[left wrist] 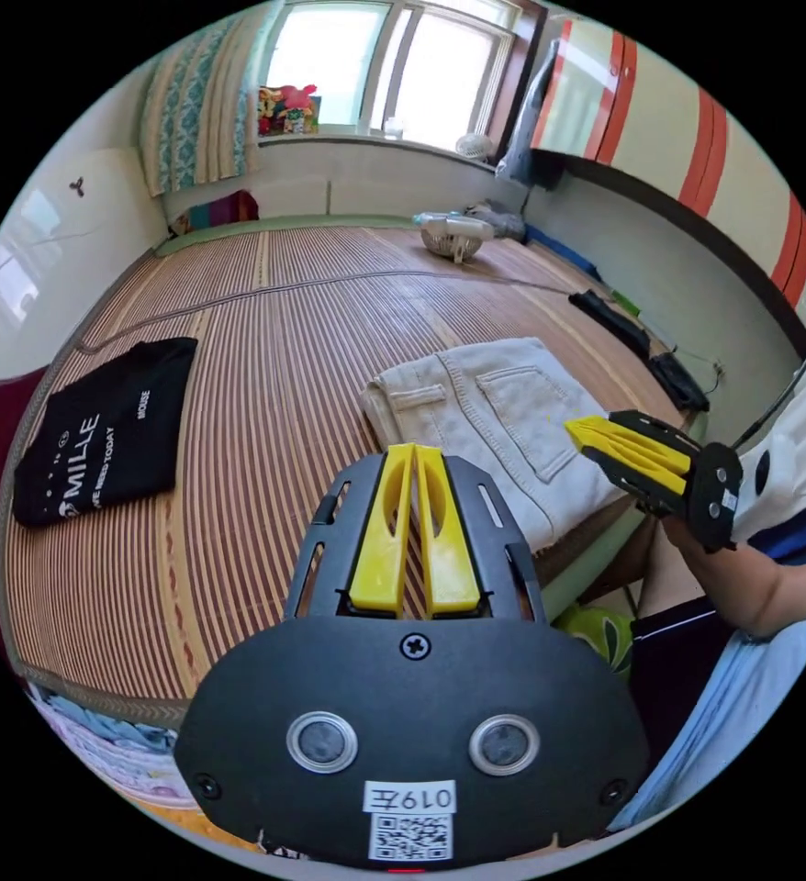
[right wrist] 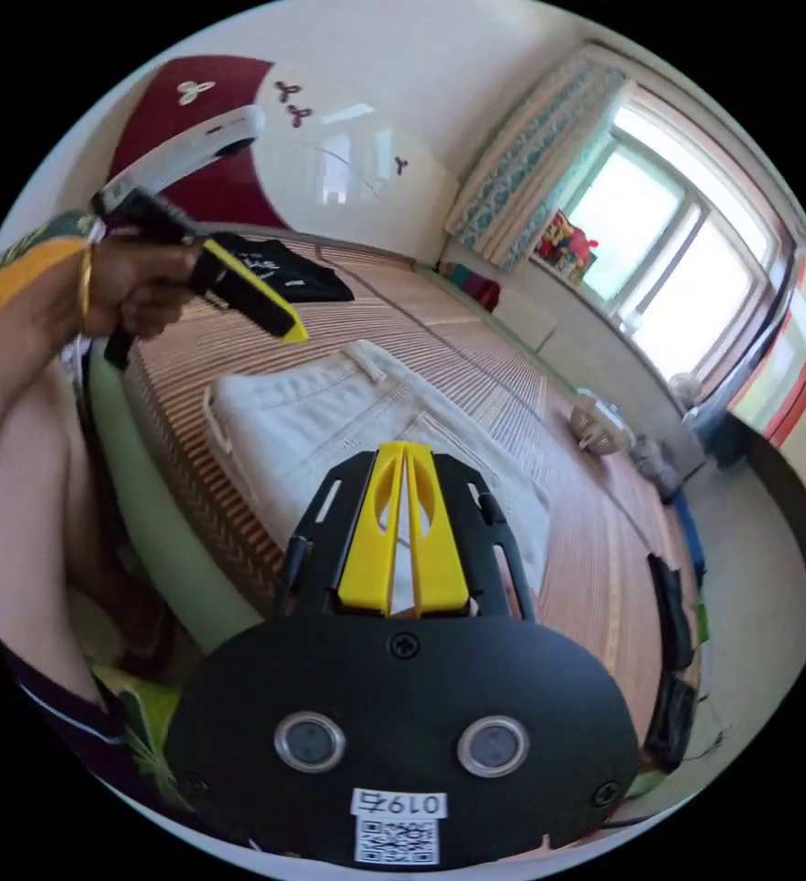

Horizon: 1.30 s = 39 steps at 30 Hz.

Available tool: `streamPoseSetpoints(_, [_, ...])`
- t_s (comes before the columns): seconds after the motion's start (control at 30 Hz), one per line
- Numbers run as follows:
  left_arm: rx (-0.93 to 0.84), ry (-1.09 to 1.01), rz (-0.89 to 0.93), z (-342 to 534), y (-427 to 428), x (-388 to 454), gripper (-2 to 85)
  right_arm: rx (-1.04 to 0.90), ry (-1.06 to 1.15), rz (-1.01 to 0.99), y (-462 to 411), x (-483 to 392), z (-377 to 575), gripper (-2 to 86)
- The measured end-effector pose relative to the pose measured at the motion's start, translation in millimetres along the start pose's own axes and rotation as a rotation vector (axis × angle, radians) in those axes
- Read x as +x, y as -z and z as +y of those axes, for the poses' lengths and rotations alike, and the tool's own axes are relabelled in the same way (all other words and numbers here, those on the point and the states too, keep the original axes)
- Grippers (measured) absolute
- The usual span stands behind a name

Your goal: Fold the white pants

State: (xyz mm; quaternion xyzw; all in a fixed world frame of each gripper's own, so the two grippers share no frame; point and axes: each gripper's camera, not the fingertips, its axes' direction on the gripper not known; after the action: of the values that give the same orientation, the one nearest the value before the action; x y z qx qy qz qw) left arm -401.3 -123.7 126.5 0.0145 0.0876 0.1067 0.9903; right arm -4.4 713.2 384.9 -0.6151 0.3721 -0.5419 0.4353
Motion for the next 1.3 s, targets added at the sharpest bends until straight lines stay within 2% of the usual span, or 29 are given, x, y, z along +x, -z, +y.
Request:
streamPoseSetpoints(0.13, [0.033, 0.089, 0.012, 38.1, 29.1, -15.1, 1.7, 0.043, 0.162, 0.061, 62.2, -33.0, 36.5, 6.4])
streamPoseSetpoints(0.27, [0.033, 0.238, 0.158, 53.1, 23.7, -34.7, 3.0, 0.037, 0.252, 0.193, 91.0, -59.1, 48.1, 8.1])
streamPoseSetpoints(0.47, [-0.019, 0.345, 0.193, 85.4, 9.8, -43.9, 7.8, -0.04, 0.246, 0.287, 106.8, -29.7, 58.5, 8.1])
streamPoseSetpoints(0.6, [0.075, 0.377, 0.273, 92.5, 16.8, -61.4, 7.8, -0.063, 0.303, 0.329, 115.3, -9.7, 68.1, 6.5])
streamPoseSetpoints(0.67, [0.102, 0.321, 0.252, 86.9, 22.9, -58.9, 7.3, -0.07, 0.358, 0.362, 120.6, -0.4, 70.9, 5.8])
streamPoseSetpoints(0.77, [0.034, 0.267, 0.149, 75.3, 17.2, -50.9, 7.0, -0.066, 0.379, 0.346, 127.4, 10.9, 73.6, 5.4])
streamPoseSetpoints(0.97, [-0.009, 0.28, 0.069, 70.1, 9.9, -49.2, 6.5, -0.041, 0.367, 0.309, 126.3, 15.9, 83.9, 5.5])
streamPoseSetpoints(1.3, [-0.023, 0.408, 0.105, 78.4, 6.5, -61.3, 6.4, -0.074, 0.344, 0.28, 140.3, 34.2, 64.9, 6.4])
